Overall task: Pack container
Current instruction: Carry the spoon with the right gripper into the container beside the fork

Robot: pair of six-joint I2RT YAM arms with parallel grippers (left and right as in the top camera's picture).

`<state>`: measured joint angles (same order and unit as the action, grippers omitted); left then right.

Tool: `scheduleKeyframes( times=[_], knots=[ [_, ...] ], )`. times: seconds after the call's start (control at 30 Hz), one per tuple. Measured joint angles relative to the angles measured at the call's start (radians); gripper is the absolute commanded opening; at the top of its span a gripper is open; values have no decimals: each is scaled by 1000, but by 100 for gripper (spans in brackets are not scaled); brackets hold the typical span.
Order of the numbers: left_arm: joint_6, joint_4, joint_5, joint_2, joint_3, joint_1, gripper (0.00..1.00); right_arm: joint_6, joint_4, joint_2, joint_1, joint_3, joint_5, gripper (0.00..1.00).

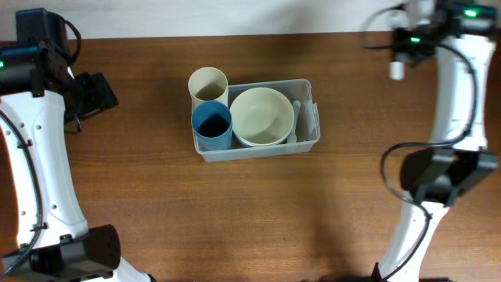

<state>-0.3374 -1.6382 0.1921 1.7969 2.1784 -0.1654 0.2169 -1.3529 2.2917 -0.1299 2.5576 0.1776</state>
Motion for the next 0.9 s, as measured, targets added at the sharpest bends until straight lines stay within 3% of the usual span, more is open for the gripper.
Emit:
scheduleKeyframes(
  times=[0.17,0.5,0.9],
  knots=[
    [0,0,0,0,0,0,100,-72,-84,0,158,-7,12,4],
    [0,0,0,0,0,0,100,-161,-87,0,372,-118,2,4],
    [0,0,0,0,0,0,100,-219,-51,0,365,-345,-21,4]
  ],
)
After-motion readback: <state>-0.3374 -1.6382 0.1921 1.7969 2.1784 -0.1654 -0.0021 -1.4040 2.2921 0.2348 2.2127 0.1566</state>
